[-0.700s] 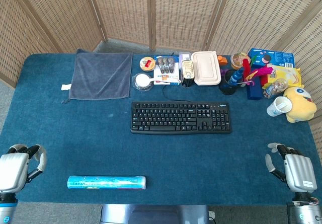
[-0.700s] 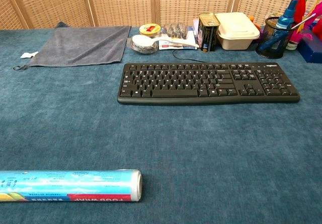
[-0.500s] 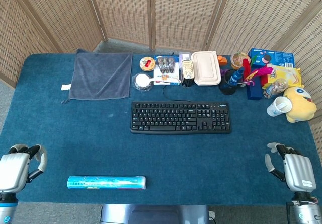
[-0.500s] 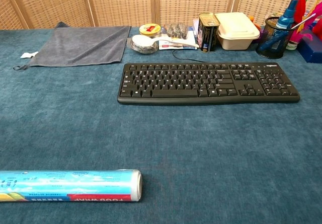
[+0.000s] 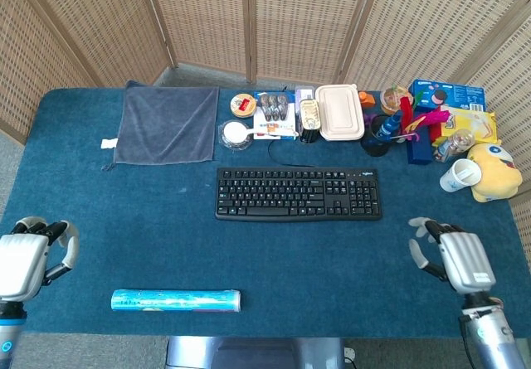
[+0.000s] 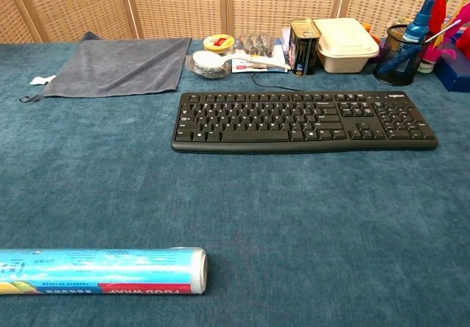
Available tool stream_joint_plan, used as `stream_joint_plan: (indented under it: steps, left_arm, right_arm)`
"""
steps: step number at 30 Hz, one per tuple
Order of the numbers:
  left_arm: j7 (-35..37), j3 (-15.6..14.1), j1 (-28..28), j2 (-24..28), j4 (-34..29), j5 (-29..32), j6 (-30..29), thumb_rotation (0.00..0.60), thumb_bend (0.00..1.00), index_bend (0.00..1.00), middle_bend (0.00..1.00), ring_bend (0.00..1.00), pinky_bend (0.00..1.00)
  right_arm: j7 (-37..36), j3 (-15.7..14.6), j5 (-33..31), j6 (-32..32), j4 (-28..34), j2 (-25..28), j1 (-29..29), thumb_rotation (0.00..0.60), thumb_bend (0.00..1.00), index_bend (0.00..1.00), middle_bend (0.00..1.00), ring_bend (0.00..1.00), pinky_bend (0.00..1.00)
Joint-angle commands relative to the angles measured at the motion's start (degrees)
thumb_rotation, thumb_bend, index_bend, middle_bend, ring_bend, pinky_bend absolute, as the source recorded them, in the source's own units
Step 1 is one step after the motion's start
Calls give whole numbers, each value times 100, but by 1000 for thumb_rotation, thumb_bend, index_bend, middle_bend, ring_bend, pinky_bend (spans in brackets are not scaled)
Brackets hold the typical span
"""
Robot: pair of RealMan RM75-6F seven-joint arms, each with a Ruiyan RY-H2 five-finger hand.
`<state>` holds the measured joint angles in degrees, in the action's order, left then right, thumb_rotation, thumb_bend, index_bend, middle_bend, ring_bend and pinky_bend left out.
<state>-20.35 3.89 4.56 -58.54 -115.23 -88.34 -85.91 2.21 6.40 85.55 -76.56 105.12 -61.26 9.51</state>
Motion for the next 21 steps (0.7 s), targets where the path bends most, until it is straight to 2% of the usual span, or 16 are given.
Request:
stream_joint_plan:
  steps: [1,5,11,21]
  left_arm:
    - [95,92,158,70,-51,76,189,0,461,458,583,529,296]
    - [39,193,332,153,-111,176,381,0,461,458,584,529,296]
    - [-69,296,490,216,-224,415,543,0,461,458,584,529,296]
    - [-348,307,621,171,-328,621,637,0,460,458,583,529,296]
  right_arm:
    - [-168,267,-152,689,145,138,547,0,526,287,623,676,494]
    - [-327,450,-479,1496,111,179,1083,0,584,327,718,753,517]
    - [-197,579,-1120,2540,-180,87,1764,0,620,386,734,764,521]
    - [687,456,-1975,3224,-983,-467,2457,0,620,400,728,765,526]
